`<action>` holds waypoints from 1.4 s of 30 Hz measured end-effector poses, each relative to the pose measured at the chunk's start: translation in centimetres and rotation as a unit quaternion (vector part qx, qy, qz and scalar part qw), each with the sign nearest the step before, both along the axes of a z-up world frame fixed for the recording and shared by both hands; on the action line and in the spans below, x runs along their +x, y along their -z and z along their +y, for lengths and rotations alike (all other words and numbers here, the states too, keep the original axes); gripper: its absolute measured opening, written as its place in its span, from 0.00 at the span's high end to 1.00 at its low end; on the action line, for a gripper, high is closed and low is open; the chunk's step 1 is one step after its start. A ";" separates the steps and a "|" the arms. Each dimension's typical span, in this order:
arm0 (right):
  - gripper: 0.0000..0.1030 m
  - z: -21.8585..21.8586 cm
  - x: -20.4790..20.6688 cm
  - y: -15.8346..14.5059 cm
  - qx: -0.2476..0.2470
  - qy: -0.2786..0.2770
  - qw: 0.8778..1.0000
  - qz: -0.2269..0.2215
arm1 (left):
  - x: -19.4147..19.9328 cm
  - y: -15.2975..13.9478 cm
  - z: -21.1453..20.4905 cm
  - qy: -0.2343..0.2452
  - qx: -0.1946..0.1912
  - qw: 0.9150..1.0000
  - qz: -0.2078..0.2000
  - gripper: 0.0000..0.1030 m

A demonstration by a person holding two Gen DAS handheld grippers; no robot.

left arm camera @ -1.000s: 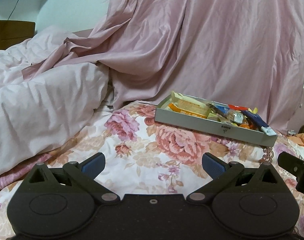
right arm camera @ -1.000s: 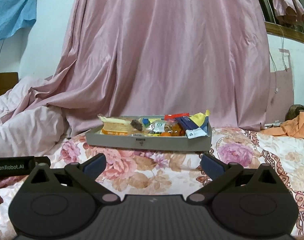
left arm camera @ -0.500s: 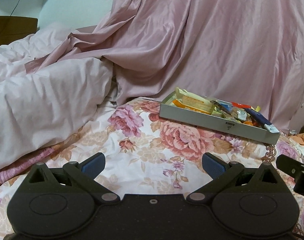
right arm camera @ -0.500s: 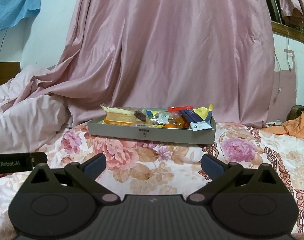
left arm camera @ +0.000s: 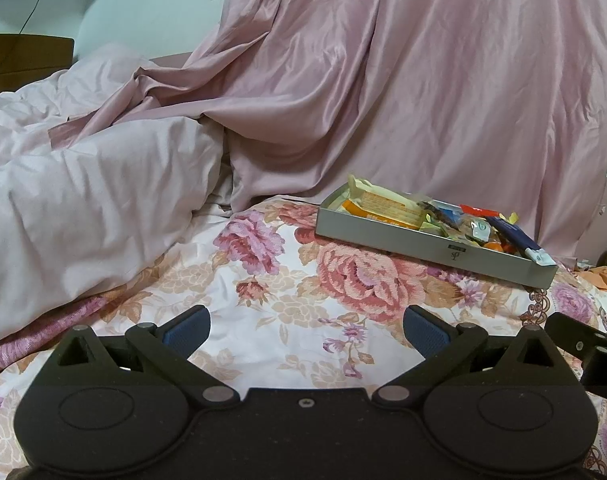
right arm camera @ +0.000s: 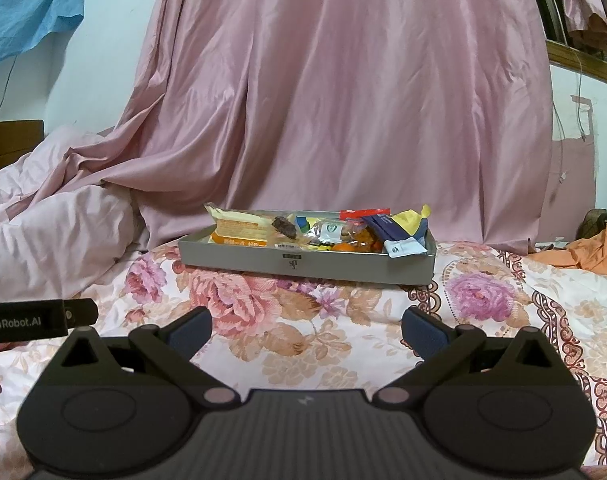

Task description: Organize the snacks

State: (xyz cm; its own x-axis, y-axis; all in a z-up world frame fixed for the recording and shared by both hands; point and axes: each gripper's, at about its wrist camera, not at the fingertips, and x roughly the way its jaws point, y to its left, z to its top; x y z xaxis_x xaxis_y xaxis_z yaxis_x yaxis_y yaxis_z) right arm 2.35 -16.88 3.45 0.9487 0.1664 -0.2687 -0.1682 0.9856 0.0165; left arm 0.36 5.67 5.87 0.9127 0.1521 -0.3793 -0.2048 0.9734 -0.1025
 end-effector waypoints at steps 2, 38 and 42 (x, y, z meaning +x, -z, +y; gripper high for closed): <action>0.00 0.0 0.0 0.0 0.000 0.000 1.000 0.000 | 0.0 0.0 0.0 0.000 0.000 1.000 0.000 0.01; 0.00 0.3 -0.1 0.4 -0.001 0.001 1.000 0.005 | 0.2 -0.4 -0.3 -0.003 -0.006 1.000 0.017 0.01; 0.00 0.3 -0.1 0.3 -0.001 0.001 1.000 0.005 | 0.2 -0.2 -0.2 -0.004 -0.007 1.000 0.020 0.01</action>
